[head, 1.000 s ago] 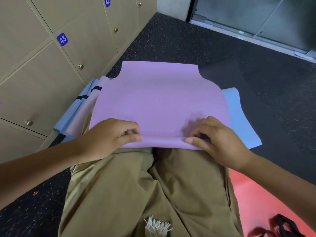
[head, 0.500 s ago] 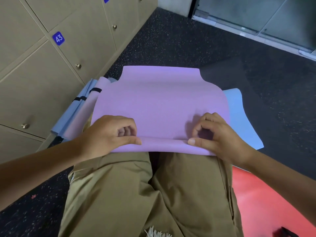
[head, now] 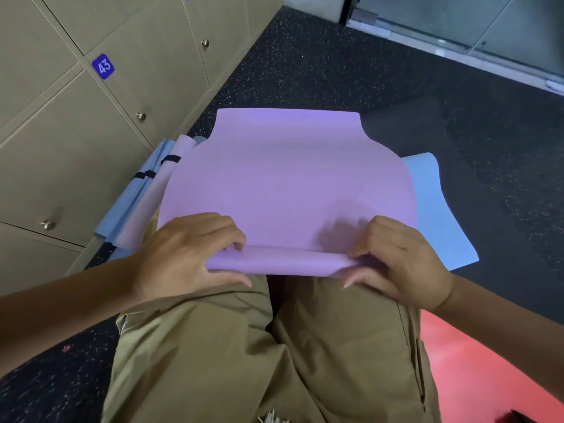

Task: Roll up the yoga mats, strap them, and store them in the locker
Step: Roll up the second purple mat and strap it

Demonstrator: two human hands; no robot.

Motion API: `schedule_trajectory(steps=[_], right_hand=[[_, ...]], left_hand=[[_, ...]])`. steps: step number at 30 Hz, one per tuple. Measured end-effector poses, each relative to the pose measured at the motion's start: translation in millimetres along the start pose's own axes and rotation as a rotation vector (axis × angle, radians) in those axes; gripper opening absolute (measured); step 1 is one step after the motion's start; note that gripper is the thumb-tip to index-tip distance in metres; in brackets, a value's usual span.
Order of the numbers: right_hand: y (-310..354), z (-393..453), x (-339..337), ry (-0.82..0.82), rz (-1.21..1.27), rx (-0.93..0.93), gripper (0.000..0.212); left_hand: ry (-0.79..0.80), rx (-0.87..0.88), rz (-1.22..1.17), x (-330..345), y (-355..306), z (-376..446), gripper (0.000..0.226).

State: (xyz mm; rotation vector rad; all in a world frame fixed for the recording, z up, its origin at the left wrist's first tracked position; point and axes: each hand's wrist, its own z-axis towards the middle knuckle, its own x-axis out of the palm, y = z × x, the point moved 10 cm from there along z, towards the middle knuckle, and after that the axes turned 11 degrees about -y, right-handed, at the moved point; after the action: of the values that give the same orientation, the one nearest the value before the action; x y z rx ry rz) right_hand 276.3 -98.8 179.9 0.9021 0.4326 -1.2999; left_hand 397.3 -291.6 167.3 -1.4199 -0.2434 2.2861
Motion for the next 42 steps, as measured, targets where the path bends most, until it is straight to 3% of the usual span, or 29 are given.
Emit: schedule_trajectory(steps=[4, 12, 17, 24, 29, 32, 37, 42], right_hand=[[5.5, -1.0, 0.1, 0.028, -0.065, -0.093, 0.059], [16.9, 3.4, -1.3, -0.009, -0.206, -0.097, 0.03], [6.4, 3.1, -2.6, -0.028, -0.218, 0.077, 0.041], [-38.9, 4.2, 7.3, 0.122, 0.119, 0.49, 0.037], [-55.7, 4.9, 16.6, 0.202, 0.333, 0.697, 0.02], [-65.7, 6.8, 23.0, 0.293, 0.39, 0.799, 0.02], [-65.5, 17.9, 26.2, 0.344, 0.302, 0.722, 0.019], [-54.0, 31.3, 8.3, 0.148, 0.136, 0.511, 0.028]], left_hand=[[0.063, -0.04, 0.023, 5.3, 3.6, 4.8, 0.042], [-0.04, -0.162, 0.405, 13.3, 1.3, 3.9, 0.044], [-0.057, -0.189, 0.282, 13.5, 10.2, 2.4, 0.047], [-0.031, -0.362, -0.115, 9.9, 37.8, 5.6, 0.048], [0.02, -0.221, -0.114, 7.5, 28.2, 7.9, 0.046], [0.009, -0.225, -0.161, 6.7, 28.1, 7.8, 0.048], [0.056, -0.245, -0.183, 7.0, 28.9, 16.1, 0.035], [0.106, -0.417, -0.249, 11.5, 47.5, 17.3, 0.034]])
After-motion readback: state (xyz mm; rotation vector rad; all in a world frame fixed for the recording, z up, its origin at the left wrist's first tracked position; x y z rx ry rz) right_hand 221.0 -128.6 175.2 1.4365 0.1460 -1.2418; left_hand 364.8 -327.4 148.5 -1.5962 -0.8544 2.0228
